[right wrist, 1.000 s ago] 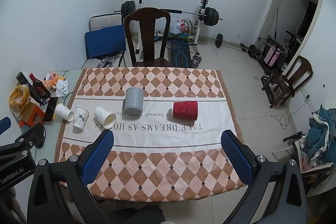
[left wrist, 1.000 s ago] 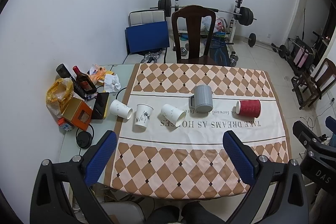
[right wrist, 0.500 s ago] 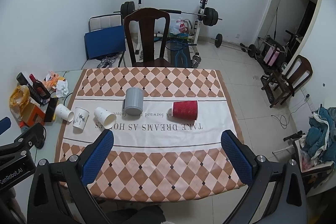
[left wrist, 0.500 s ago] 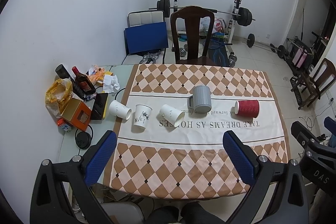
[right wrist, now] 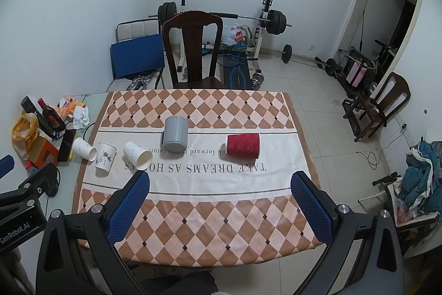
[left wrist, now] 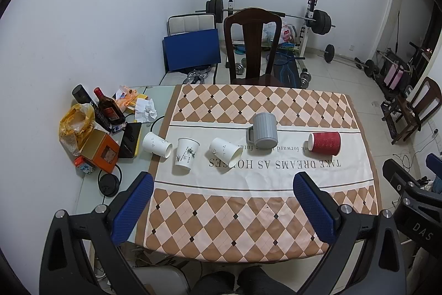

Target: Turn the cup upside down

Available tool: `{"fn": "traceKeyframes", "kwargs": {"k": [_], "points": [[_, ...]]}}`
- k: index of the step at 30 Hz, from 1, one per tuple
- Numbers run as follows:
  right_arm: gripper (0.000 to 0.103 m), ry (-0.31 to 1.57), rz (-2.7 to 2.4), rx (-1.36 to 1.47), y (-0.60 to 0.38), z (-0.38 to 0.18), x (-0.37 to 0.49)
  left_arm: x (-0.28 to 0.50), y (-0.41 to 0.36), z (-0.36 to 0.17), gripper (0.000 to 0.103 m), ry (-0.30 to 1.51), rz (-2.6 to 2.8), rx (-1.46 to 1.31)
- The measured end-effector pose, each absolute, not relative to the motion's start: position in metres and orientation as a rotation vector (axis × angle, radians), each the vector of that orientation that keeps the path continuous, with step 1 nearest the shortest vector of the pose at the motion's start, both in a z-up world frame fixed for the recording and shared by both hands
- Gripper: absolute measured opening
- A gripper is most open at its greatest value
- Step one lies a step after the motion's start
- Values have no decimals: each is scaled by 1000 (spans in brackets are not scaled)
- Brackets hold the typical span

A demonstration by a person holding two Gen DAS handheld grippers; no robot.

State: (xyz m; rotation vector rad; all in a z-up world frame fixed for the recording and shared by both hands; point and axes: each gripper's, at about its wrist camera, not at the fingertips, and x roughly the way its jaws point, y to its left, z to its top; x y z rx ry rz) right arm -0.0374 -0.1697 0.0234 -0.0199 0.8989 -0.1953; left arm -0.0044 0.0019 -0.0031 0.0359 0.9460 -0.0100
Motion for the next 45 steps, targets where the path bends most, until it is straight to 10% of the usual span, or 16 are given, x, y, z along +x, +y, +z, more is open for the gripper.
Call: {"fn": "traceKeyframes", "kwargs": {"k": [45], "points": [[103,976,-150,-12,-149,3,2,31,24,-26,103,1000,108,13]]}}
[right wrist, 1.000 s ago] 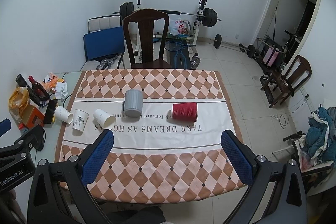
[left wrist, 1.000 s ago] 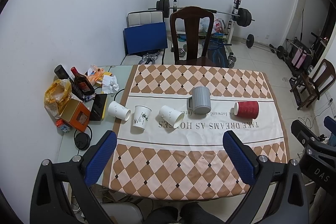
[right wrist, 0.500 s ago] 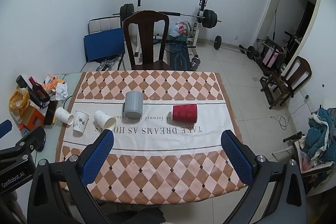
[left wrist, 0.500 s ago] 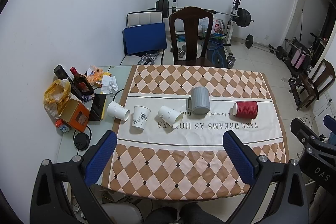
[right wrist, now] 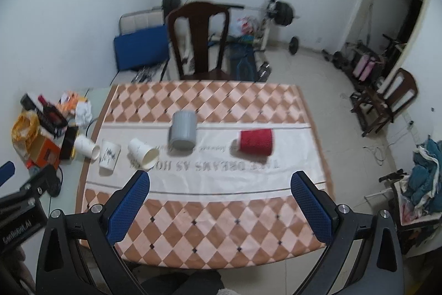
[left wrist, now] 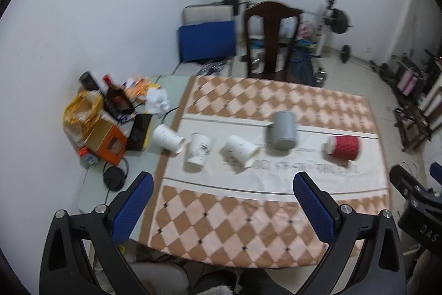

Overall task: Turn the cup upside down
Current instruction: 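Reach the left gripper to the lying white bird-print cup and grasp it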

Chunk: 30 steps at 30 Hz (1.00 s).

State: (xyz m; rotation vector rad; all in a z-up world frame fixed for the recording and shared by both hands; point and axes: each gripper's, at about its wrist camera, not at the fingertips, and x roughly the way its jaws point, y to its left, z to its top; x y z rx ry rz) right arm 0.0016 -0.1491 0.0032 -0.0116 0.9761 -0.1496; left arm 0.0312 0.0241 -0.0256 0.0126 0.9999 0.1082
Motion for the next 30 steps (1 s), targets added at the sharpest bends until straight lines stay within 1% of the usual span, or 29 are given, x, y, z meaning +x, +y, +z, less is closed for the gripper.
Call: {"fn": "traceKeyframes", "kwargs": {"k": [2,4,6,8,9,12,14,15,16,18,19,21,24,30], "points": [[103,1029,-117,-19,-137,-20,30,41,39,-42,103,1021,151,10],[103,1091,-80,-35,-119,-50,55,58,68,-70,103,1058,233,12],[102,1155,-51,-61,-100,-88,79,73,95,-96,103,1100,300,5],[95,1217,-39,-99,-79,-131,101,92,129,-132,103,1171,373,-15],[93,1238,-32,-113,-71,-147,110,96,136,-141,103,1188,388,-19],[88,1328,-13,-134,-43,-203,139,121,179,-193,103,1298,438,-89],[78,1387,-12,-136,-29,-239,155,132,195,-212,103,1343,441,-145],[76,1411,-11,-135,-23,-253,163,141,207,-228,103,1368,438,-200],[71,1434,-11,-131,-18,-267,169,146,212,-233,103,1381,438,-232],[70,1474,-14,-120,-8,-291,181,162,225,-255,102,1396,423,-344],[69,1487,-19,-116,-5,-299,184,167,229,-260,100,1401,412,-385],[69,1509,-37,-111,1,-317,194,185,238,-280,89,1419,383,-501],[69,1526,-63,-96,6,-332,203,207,245,-299,87,1422,367,-637],[69,1544,-88,-75,15,-343,214,247,258,-341,87,1453,373,-748]]}}
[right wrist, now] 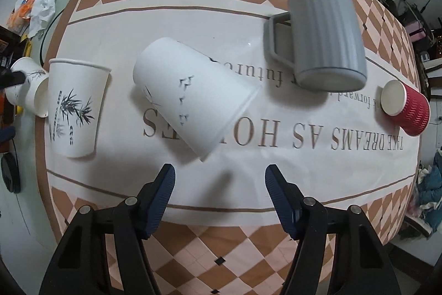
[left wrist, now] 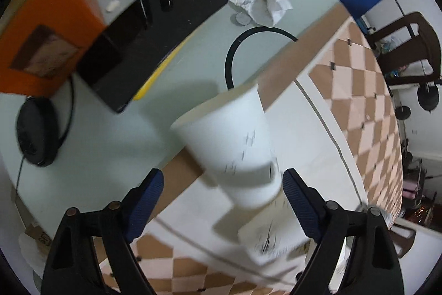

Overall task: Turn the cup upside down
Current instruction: 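Reach the left gripper to the lying white bird-print cup and grasp it, then lift the bird-print cup with the left gripper and carry it toward the right gripper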

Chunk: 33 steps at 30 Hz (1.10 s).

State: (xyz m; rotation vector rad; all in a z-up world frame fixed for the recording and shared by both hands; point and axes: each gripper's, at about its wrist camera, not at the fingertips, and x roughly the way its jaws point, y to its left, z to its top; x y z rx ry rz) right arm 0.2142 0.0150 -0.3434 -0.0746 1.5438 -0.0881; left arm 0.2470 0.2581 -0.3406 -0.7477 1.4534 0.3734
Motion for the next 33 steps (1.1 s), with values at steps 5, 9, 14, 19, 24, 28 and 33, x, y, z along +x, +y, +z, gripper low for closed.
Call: {"fn": "traceKeyframes", "kwargs": {"k": [5,9,14,19,24,28,33], "points": [[69,1554,-108,-78,22,-350,219,266,266,-357,73,1449,376,-724],[69,1554,-131,-77,22,-349,219,271,266,-348,70,1416,361,-593],[69,1537,-154,-79,19,-335,216,262,257,-322,66,1379,313,-366],[69,1513,-152,-85,8,-315,205,235,236,-285,65,1320,252,-149],[70,1498,-115,-67,-22,-295,187,193,197,-253,65,1306,161,-12],[70,1496,-85,-71,-52,-286,168,169,147,-240,65,1323,82,24],[70,1503,-108,-45,-118,-287,140,140,67,-241,65,1372,-68,51]]}}
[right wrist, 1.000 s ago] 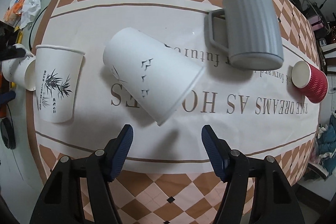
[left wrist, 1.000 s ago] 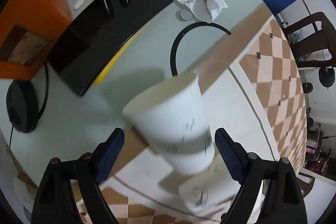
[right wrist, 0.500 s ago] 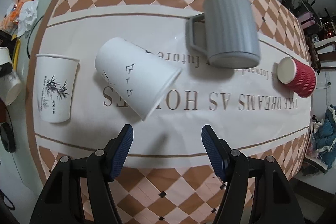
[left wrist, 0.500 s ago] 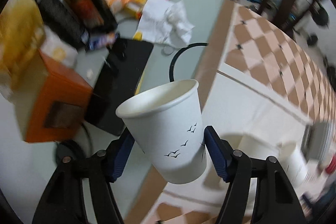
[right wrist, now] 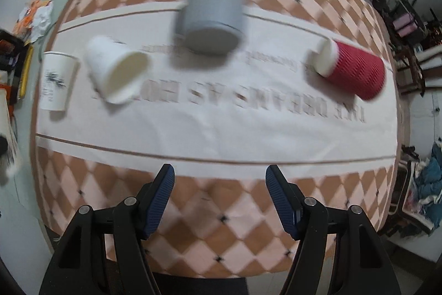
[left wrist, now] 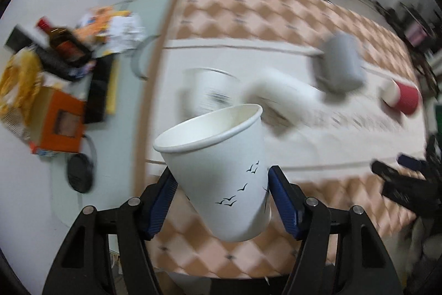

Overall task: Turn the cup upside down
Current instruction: 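Lift the bird-print cup with the left gripper and carry it toward the right gripper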

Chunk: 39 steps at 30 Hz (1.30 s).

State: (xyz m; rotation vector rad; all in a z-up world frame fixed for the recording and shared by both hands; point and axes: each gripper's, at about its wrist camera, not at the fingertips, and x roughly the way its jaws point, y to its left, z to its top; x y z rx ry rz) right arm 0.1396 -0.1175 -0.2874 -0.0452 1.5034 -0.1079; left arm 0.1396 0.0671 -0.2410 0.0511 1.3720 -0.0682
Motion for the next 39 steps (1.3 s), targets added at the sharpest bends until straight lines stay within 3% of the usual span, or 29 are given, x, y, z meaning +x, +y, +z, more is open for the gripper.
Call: {"fn": "traceKeyframes", "kwargs": {"k": [9,21,22,24,30,39], "points": [[70,1591,-263,88,-239,-324,99,119,-81,-310,65,1552,-346,142],[70,1600,-364,173,-306,-339,85,127,-138,-376,67,1727,-430,133],[70,1599,-366,173,-308,-339,85,127,-140,-378,68,1729,-427,127],[70,1597,-372,171,-311,-339,85,129,-139,-383,82,1723,-417,113],[75,1580,-401,157,-319,-338,84,124,-135,-385,97,1701,-397,71],[88,1440,-245,169,-319,-304,87,122,-122,-303,99,1561,-398,-43]]}}
